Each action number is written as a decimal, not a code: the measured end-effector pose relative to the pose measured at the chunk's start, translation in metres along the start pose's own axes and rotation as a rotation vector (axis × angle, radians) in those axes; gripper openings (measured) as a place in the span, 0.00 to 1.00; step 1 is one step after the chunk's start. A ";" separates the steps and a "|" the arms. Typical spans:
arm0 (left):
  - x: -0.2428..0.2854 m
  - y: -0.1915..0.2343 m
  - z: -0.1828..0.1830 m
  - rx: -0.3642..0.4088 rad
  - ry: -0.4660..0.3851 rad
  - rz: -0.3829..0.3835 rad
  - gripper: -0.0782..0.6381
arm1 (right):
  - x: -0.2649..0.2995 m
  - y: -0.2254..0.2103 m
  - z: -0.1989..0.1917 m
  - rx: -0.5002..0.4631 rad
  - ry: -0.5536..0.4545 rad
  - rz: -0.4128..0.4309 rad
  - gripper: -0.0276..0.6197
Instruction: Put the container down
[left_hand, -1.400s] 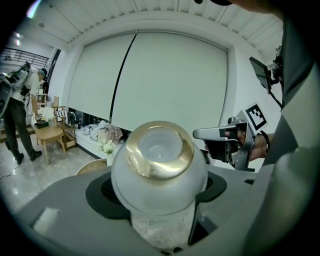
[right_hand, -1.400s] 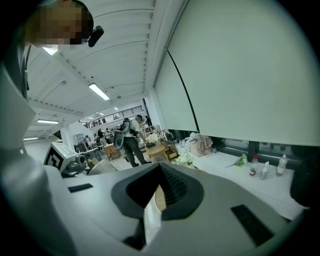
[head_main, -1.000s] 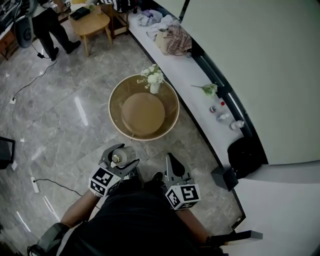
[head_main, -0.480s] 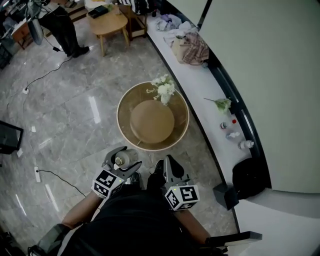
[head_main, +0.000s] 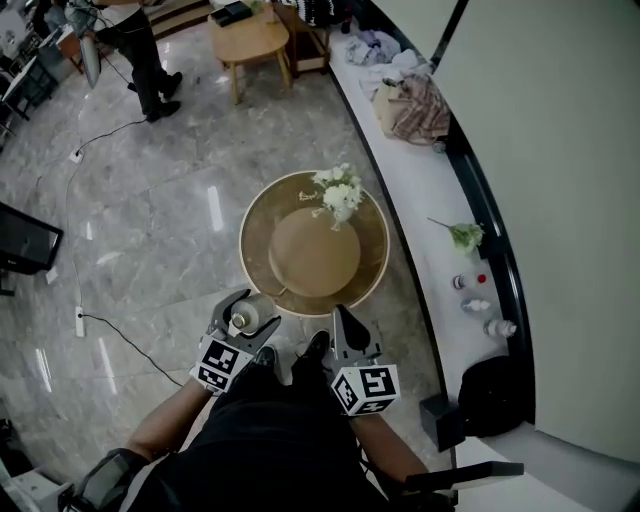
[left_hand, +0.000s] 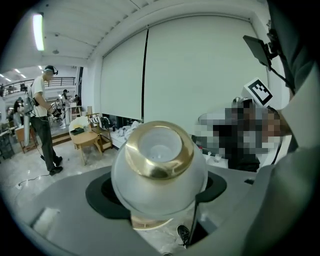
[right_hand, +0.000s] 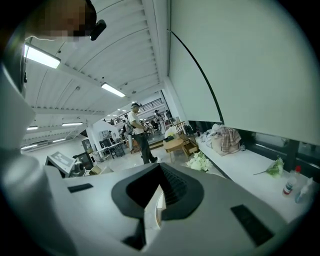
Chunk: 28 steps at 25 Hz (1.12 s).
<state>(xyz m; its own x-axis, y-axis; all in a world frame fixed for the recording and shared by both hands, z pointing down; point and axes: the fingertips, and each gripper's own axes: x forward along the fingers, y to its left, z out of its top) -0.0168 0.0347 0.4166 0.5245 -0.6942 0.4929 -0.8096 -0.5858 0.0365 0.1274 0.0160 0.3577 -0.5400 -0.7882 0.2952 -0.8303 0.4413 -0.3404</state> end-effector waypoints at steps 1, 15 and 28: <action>0.005 0.000 -0.002 0.006 0.005 0.010 0.58 | 0.003 -0.004 -0.001 0.000 0.005 0.008 0.05; 0.095 0.034 -0.052 0.111 0.061 0.033 0.58 | 0.066 -0.055 -0.040 -0.078 0.074 -0.016 0.05; 0.186 0.056 -0.155 0.165 0.175 -0.022 0.58 | 0.113 -0.085 -0.115 -0.051 0.189 -0.043 0.05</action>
<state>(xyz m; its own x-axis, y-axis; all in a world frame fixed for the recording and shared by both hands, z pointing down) -0.0059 -0.0626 0.6449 0.4759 -0.6061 0.6373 -0.7372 -0.6701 -0.0867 0.1213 -0.0610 0.5227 -0.5160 -0.7142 0.4730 -0.8566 0.4339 -0.2793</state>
